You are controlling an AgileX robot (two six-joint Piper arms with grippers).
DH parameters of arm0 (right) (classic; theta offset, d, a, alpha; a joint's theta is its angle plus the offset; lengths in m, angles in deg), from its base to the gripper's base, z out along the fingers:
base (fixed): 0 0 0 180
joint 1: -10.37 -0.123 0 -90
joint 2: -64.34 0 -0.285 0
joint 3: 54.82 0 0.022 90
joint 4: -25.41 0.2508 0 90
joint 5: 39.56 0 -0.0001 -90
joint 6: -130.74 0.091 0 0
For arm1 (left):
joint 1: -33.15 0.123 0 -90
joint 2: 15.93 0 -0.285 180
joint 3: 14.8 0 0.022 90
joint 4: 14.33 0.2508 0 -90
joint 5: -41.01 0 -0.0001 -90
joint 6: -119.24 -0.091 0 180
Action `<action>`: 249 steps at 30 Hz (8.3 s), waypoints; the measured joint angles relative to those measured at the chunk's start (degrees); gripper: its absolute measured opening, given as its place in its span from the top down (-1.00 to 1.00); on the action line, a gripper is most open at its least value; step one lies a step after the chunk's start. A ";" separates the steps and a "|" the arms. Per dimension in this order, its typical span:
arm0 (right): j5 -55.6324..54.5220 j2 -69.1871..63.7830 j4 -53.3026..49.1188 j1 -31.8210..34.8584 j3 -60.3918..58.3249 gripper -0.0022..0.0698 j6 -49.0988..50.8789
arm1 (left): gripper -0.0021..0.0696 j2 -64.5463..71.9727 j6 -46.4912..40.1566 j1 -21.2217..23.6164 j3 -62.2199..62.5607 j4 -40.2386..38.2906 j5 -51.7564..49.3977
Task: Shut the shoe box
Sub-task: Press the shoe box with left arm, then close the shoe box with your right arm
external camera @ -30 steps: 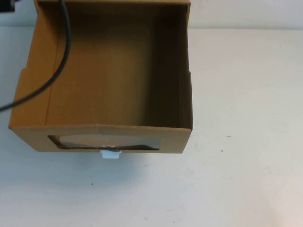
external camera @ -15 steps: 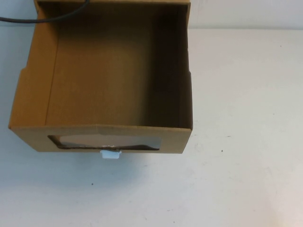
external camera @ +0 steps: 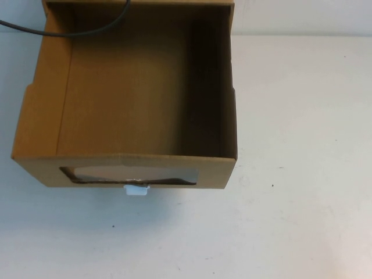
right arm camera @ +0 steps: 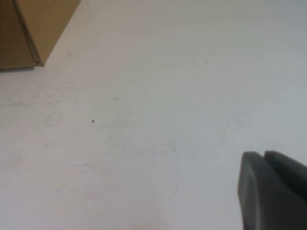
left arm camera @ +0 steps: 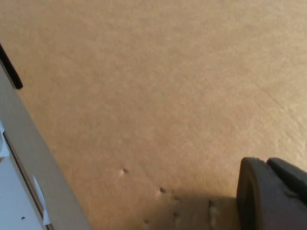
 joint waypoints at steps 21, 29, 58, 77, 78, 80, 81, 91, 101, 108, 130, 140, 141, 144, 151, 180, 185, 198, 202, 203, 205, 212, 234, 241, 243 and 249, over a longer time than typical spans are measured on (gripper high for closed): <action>-1.42 -4.71 34.53 0.00 9.96 0.97 0.00 | 0.96 0.19 0.30 0.00 0.35 -2.21 -2.18; 27.54 -31.44 27.54 0.00 35.83 0.97 -8.02 | 0.96 0.27 0.49 0.00 0.35 -2.21 -2.51; 26.45 -72.31 -18.03 -60.68 66.71 0.97 21.49 | 0.96 0.27 0.71 0.00 0.35 -2.43 -2.58; 14.49 -84.46 -74.83 -73.20 57.51 0.97 68.44 | 0.96 0.27 0.71 0.00 0.35 -2.43 -2.58; 14.38 -85.27 -75.39 -73.20 57.51 0.97 69.02 | 0.96 0.27 0.71 0.00 0.35 -2.43 -2.58; 14.29 -86.71 -75.64 -73.20 57.51 0.97 69.74 | 0.96 0.27 0.71 0.00 0.35 -2.43 -2.58; 14.29 -87.47 -75.66 -73.20 57.51 0.97 70.17 | 0.96 0.27 0.71 0.00 0.35 -2.43 -2.58; 10.90 -90.37 -76.35 -67.00 57.38 0.97 73.05 | 0.96 0.27 0.71 0.00 0.35 -2.43 -2.58; 6.57 -93.07 -77.81 -63.98 57.62 0.97 73.18 | 0.96 0.27 0.71 0.00 0.35 -2.43 -2.58; 6.71 -96.63 -79.67 -63.98 60.21 0.97 73.27 | 0.96 0.27 0.71 0.00 0.35 -2.45 -2.58; 6.20 -100.16 -82.39 -61.42 66.13 0.97 73.60 | 0.96 0.27 0.71 0.00 0.45 -2.55 -2.58; 4.79 -100.16 -83.79 -58.56 68.55 0.97 73.50 | 0.96 0.27 0.71 0.00 0.45 -2.55 -2.85; 4.30 -100.16 -83.79 -58.27 68.63 0.97 73.50 | 0.96 0.27 0.71 0.00 0.45 -2.55 -2.85; 2.52 -100.29 -83.88 -56.69 69.85 0.97 73.50 | 0.96 0.27 0.71 0.00 0.45 -2.55 -2.85; -0.60 -102.65 -84.14 -52.37 74.94 0.97 73.27 | 0.96 0.27 0.71 0.00 0.45 -2.55 -2.89; 8.43 -102.42 -19.89 -49.22 85.38 0.97 17.84 | 0.96 0.27 0.71 0.00 0.45 -2.55 -3.10; 7.64 -97.54 -18.81 -48.43 86.59 0.97 15.49 | 0.96 0.27 0.71 0.00 0.45 -2.55 -3.10; 7.75 -99.18 -18.69 -41.34 94.88 0.97 14.99 | 0.96 0.27 0.71 0.00 0.45 -2.66 -3.14; 7.75 -101.92 -18.69 -40.70 98.03 0.97 14.66 | 0.96 0.27 0.71 0.00 0.45 -2.66 -3.23; 7.75 -102.65 -18.58 -40.48 98.98 0.97 14.38 | 0.96 0.27 0.71 0.00 0.45 -2.66 -3.23; 7.75 -104.18 -18.31 -39.84 100.72 0.97 13.84 | 0.96 0.27 0.71 0.00 0.45 -2.66 -3.23; 8.12 -109.01 -18.18 -38.47 107.45 0.97 12.74 | 0.96 0.27 0.52 0.00 0.45 -2.66 -3.23; 23.07 -110.41 -3.69 -36.00 119.99 0.97 -3.92 | 0.96 0.27 0.39 0.00 0.45 -2.88 -3.92; 23.07 -111.14 -3.92 -34.44 119.99 0.97 -3.32 | 0.96 0.27 0.39 0.00 0.45 -2.88 -4.01; 22.83 -111.37 -3.92 -33.94 119.99 0.97 -3.32 | 0.96 0.27 0.29 0.00 0.45 -2.88 -4.01; 20.96 -112.18 -3.43 -32.16 119.99 0.97 -3.25 | 0.96 0.27 0.29 0.00 0.45 -2.88 -4.04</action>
